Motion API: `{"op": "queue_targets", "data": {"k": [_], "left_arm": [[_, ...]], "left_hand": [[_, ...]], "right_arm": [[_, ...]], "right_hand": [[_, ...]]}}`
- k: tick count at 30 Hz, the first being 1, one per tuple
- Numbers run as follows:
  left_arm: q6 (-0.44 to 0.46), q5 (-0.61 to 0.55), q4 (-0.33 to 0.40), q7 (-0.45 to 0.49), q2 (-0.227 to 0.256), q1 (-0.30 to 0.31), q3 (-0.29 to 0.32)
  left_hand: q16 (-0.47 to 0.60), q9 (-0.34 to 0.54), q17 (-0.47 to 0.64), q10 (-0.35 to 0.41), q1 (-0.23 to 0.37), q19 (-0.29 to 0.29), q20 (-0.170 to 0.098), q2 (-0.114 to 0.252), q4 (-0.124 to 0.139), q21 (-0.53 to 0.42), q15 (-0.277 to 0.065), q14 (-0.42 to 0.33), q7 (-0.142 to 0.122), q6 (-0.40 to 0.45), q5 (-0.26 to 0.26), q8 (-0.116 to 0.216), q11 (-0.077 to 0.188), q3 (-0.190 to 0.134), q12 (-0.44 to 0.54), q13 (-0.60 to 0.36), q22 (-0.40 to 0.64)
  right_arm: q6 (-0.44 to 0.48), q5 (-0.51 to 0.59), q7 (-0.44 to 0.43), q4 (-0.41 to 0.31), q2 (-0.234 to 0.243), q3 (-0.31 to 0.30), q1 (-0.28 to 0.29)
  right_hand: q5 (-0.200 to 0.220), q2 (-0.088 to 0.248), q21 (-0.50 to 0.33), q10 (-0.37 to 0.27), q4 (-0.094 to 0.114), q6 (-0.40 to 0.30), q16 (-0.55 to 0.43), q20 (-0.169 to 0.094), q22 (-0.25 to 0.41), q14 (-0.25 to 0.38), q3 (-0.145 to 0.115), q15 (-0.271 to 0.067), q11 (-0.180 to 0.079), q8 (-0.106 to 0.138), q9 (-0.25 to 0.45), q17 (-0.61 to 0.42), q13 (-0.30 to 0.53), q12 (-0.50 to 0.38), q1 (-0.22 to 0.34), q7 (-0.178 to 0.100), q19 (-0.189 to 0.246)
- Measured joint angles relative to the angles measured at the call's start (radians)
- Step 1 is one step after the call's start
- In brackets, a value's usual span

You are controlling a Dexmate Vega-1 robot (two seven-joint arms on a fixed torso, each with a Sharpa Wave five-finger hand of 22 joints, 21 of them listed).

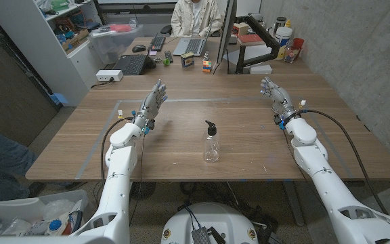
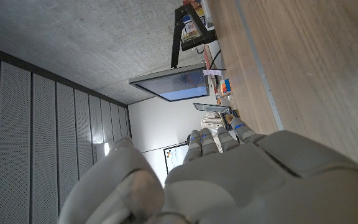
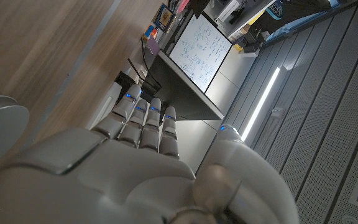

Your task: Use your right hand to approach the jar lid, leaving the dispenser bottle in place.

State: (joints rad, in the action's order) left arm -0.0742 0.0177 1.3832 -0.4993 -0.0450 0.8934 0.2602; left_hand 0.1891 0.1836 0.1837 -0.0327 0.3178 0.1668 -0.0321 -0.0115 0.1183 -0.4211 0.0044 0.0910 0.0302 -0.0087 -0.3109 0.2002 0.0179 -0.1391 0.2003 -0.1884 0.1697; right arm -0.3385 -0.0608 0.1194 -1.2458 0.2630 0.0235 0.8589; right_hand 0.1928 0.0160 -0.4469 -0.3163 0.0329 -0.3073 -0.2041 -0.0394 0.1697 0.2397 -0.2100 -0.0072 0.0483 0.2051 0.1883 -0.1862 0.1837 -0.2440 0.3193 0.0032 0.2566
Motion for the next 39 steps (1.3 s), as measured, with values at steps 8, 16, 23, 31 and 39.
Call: {"op": "queue_targets", "data": {"k": [8, 16, 23, 31, 39], "left_arm": [[0.004, 0.001, 0.005, -0.001, 0.0, 0.001, 0.002], [0.004, 0.0, 0.008, 0.0, -0.001, 0.002, 0.002], [0.006, -0.003, 0.008, 0.001, -0.001, 0.001, 0.0], [0.015, -0.013, 0.025, 0.003, 0.003, 0.003, -0.004], [0.026, -0.021, 0.042, 0.005, 0.004, 0.009, -0.006]], "left_hand": [[0.0, 0.0, 0.0, 0.0, 0.0, 0.0, 0.0, 0.0, 0.0, 0.007, 0.0, 0.0, 0.0, 0.011, 0.0, 0.0, 0.0, 0.0, 0.0, 0.0, 0.0], [0.0, 0.0, 0.0, 0.005, 0.004, 0.0, 0.0, 0.004, 0.0, 0.011, 0.004, -0.004, 0.002, 0.02, 0.0, 0.0, -0.005, 0.0, 0.007, 0.0, 0.0], [0.008, 0.0, 0.0, 0.011, 0.004, 0.0, 0.0, 0.004, -0.002, 0.011, 0.003, -0.013, 0.004, 0.029, 0.0, 0.008, 0.0, 0.002, 0.007, 0.0, 0.0], [0.008, 0.0, 0.0, 0.016, 0.004, 0.0, 0.0, 0.004, -0.002, 0.019, 0.003, -0.013, 0.008, 0.033, 0.0, 0.008, -0.005, 0.006, 0.007, 0.0, 0.0], [0.008, 0.0, 0.0, 0.016, 0.004, 0.0, 0.0, 0.004, -0.001, 0.019, 0.003, -0.013, 0.015, 0.04, 0.0, 0.008, -0.005, 0.007, 0.007, 0.0, 0.0]], "right_arm": [[-0.008, 0.044, -0.023, 0.003, 0.016, 0.009, -0.007], [-0.01, 0.085, -0.048, 0.004, 0.033, 0.015, -0.011], [-0.006, 0.118, -0.065, 0.003, 0.05, 0.02, -0.014], [-0.001, 0.148, -0.081, 0.008, 0.066, 0.027, -0.02], [-0.003, 0.167, -0.095, 0.02, 0.077, 0.032, -0.026]], "right_hand": [[0.0, -0.003, 0.0, -0.005, -0.005, -0.005, 0.0, 0.0, 0.0, 0.004, -0.003, -0.004, -0.005, 0.0, 0.0, 0.0, 0.0, 0.0, 0.003, -0.005, 0.0], [0.003, 0.002, 0.008, -0.005, -0.009, -0.003, 0.0, 0.0, 0.0, 0.005, -0.006, -0.005, -0.005, 0.0, 0.0, 0.0, 0.0, 0.0, 0.012, -0.007, 0.0], [0.007, 0.015, 0.014, -0.009, -0.015, 0.0, 0.0, 0.0, 0.0, 0.009, -0.013, -0.009, -0.009, 0.0, 0.0, 0.0, 0.0, 0.0, 0.025, -0.018, 0.0], [0.007, 0.015, 0.018, -0.013, -0.019, 0.005, 0.0, -0.004, 0.005, 0.013, -0.017, -0.013, -0.012, 0.0, 0.0, 0.0, 0.0, 0.0, 0.037, -0.03, 0.003], [0.007, 0.016, 0.025, -0.009, -0.023, 0.011, 0.005, -0.004, 0.002, 0.005, -0.021, -0.02, -0.016, 0.0, 0.0, 0.0, 0.0, 0.004, 0.037, -0.036, 0.003]]}}
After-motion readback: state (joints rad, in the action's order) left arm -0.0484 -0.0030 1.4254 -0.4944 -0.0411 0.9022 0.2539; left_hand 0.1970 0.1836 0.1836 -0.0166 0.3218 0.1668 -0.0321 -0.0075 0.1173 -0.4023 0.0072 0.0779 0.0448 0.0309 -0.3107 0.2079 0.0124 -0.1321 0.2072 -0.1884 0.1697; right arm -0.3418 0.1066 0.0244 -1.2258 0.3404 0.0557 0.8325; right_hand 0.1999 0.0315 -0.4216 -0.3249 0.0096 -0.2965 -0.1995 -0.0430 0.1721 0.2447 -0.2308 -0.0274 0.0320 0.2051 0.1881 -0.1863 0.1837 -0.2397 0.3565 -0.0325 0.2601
